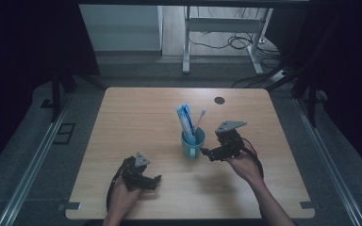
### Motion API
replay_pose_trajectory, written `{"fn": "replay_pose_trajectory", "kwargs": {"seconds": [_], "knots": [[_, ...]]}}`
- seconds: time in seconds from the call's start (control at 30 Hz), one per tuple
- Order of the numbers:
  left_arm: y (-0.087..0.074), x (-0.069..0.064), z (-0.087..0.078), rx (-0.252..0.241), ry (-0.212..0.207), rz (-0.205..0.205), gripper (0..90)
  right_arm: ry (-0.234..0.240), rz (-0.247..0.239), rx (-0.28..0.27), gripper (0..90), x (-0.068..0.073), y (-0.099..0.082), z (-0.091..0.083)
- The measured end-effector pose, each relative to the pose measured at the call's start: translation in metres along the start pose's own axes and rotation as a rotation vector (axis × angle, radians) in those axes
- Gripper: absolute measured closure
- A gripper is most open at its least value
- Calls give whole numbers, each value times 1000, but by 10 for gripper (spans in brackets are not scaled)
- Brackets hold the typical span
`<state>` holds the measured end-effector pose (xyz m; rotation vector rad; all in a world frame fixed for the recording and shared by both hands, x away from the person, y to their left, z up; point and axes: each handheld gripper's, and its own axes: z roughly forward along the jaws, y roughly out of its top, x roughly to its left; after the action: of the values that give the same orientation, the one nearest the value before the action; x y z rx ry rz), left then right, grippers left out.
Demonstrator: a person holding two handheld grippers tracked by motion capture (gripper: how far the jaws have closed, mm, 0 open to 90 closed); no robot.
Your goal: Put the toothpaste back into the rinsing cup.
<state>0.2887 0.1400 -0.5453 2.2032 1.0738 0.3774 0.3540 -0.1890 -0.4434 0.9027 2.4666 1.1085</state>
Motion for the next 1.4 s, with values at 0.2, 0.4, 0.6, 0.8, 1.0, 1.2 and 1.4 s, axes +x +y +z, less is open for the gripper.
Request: {"fn": "replay_pose_trajectory", "kwargs": {"seconds": [0.2, 0.4, 0.6, 0.8, 1.0, 1.2, 1.4], "knots": [[0, 0, 0, 0, -1, 0, 0, -13, 8, 5, 79, -5, -10, -3], [0, 0, 0, -1, -1, -3, 0, -27, 13, 15, 79, -8, -19, -6], [0, 0, 0, -1, -1, -1, 0, -39, 0, 14, 78, -9, -28, -9], [0, 0, 0, 1, -1, 2, 0, -40, -5, 10, 66, -9, -39, -10], [0, 0, 0, 0, -1, -3, 0, -44, -8, 20, 66, -8, -51, -11], [0, -1, 0, -1, -1, -8, 0, -53, 1, 30, 66, -8, -66, -15], [0, 0, 0, 0, -2, -4, 0, -65, 9, 32, 66, -7, -77, -20]]}}
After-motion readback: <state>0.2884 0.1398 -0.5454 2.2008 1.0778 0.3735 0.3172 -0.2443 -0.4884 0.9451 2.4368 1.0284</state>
